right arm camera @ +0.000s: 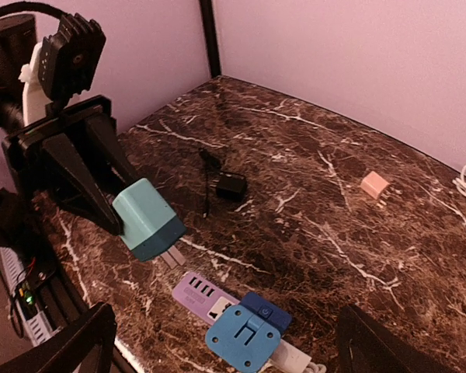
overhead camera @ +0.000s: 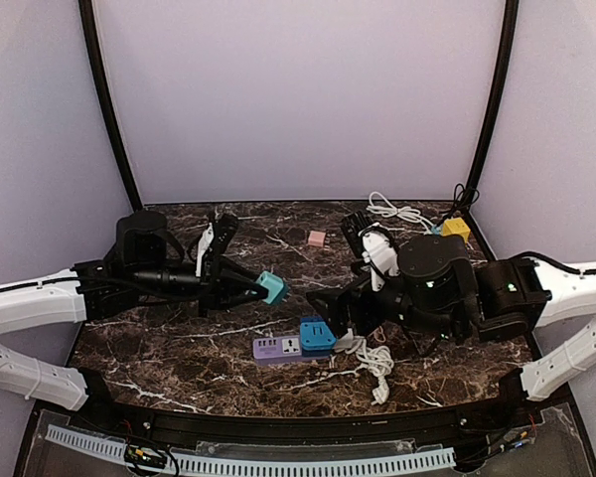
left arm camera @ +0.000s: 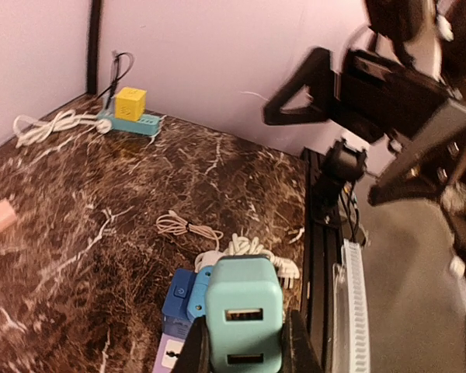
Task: Insert the plug
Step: Pick up the plug from the center of the board.
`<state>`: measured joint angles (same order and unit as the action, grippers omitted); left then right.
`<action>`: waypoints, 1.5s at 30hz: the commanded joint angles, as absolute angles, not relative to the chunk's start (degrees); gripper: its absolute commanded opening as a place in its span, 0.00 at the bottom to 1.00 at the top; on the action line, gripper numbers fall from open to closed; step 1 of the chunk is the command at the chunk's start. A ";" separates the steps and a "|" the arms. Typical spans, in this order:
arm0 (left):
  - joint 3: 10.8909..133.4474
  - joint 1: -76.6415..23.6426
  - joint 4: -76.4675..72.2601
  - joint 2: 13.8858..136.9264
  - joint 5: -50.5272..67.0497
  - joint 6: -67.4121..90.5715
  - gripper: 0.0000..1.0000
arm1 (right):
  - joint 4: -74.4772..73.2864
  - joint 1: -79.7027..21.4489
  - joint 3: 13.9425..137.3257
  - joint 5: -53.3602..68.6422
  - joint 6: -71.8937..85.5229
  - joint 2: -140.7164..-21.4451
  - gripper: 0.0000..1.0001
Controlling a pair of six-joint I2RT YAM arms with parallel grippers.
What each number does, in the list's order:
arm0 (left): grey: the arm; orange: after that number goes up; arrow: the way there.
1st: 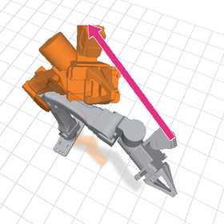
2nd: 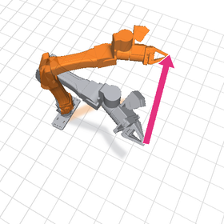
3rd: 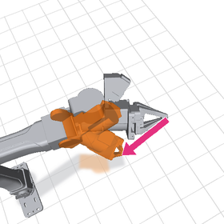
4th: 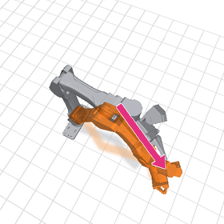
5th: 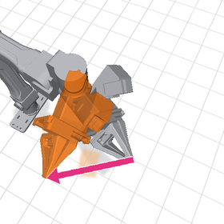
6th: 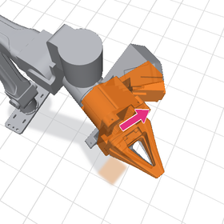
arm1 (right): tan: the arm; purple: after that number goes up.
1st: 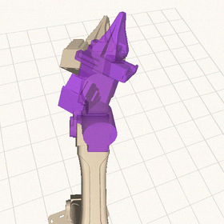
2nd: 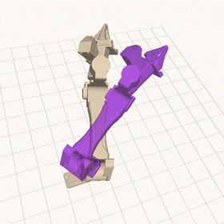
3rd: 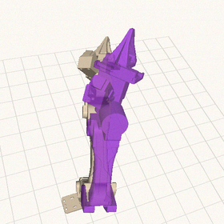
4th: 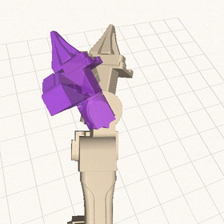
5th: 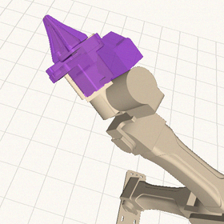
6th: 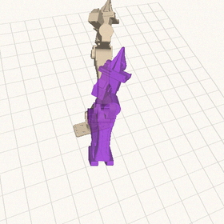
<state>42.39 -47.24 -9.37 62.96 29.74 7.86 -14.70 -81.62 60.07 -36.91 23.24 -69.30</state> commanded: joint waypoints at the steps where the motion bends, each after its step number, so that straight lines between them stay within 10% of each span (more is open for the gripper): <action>1: 44.85 -47.36 -1.41 60.18 41.19 -16.81 0.01 | -18.20 -79.65 60.12 -16.11 18.49 -65.41 0.97; 26: 51.91 -49.53 7.78 61.79 40.05 -25.07 0.00 | -10.38 -66.04 70.58 27.08 0.37 -82.25 0.71; 31: 51.44 -49.51 6.60 61.97 40.59 -23.78 0.00 | -10.02 -66.07 71.37 20.41 0.76 -83.32 0.48; 39: 51.03 -49.49 5.76 62.05 40.09 -22.40 0.00 | -10.71 -66.08 72.23 20.20 1.64 -86.13 0.42; 45: 50.74 -49.55 5.37 62.13 40.37 -21.82 0.01 | -10.14 -66.09 72.13 18.26 2.54 -85.93 0.00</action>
